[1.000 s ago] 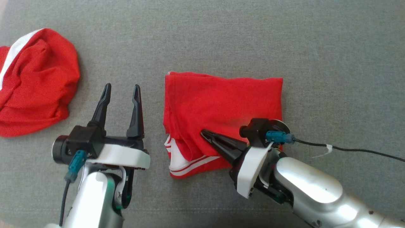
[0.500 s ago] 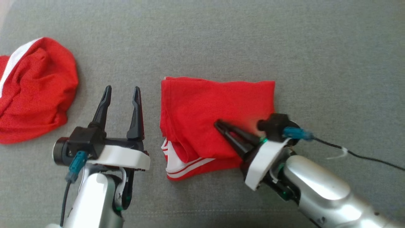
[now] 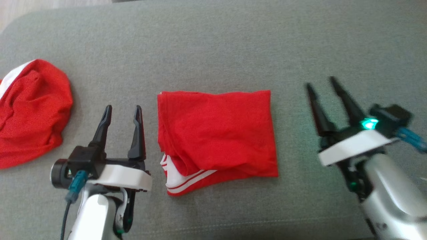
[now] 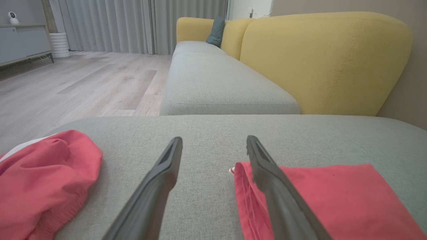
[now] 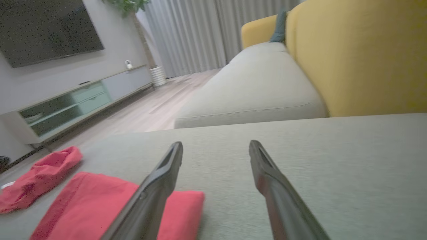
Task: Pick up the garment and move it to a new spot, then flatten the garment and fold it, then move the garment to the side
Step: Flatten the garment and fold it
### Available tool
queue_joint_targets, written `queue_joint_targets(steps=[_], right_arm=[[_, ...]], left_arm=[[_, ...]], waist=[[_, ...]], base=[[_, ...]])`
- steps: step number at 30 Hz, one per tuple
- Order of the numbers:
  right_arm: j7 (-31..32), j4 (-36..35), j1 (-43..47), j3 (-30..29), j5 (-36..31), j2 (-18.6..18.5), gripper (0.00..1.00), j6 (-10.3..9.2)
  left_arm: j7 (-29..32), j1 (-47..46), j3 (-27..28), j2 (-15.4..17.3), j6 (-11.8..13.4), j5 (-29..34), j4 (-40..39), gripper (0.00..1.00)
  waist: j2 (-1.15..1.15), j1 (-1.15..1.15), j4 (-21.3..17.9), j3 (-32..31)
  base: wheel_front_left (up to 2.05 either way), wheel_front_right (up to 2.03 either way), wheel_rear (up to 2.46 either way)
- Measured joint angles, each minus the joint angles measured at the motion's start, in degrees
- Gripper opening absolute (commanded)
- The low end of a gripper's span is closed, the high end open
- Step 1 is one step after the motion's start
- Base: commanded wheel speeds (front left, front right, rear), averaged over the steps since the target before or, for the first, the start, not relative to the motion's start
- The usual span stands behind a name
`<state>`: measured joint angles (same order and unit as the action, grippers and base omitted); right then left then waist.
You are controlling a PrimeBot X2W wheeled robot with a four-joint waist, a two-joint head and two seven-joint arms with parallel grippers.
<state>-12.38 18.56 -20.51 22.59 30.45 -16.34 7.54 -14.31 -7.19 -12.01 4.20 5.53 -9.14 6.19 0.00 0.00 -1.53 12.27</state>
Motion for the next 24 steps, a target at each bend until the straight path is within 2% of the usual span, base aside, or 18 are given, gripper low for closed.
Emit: queue_joint_targets(steps=[4,8,15,24], right_arm=[[2.5,-4.2,4.8,-8.5,-4.4,1.2,1.0,0.0],[5.7,-8.9,9.5,-13.8,-7.6,3.1,1.0,0.0],[10.4,-15.6,15.7,-17.1,-10.5,5.5,1.0,0.0],[13.5,-19.5,20.5,-19.1,-11.7,6.9,1.0,0.0]], left_arm=[[0.0,0.1,0.4,0.8,0.1,0.0,0.0,1.0],[0.1,1.7,1.2,1.2,0.5,0.0,-0.2,1.0],[0.2,4.6,1.4,2.0,0.6,0.0,-0.5,1.0],[1.2,7.4,1.1,2.3,1.6,-0.6,-1.0,1.0]], waist=[[0.0,0.0,-0.8,-1.1],[0.0,0.0,-1.5,-2.5],[0.0,0.0,-2.3,-5.0],[0.0,0.0,-2.2,-7.9]], base=[[0.0,0.0,0.0],[0.0,0.0,0.0],[0.0,0.0,0.0],[0.0,0.0,0.0]])
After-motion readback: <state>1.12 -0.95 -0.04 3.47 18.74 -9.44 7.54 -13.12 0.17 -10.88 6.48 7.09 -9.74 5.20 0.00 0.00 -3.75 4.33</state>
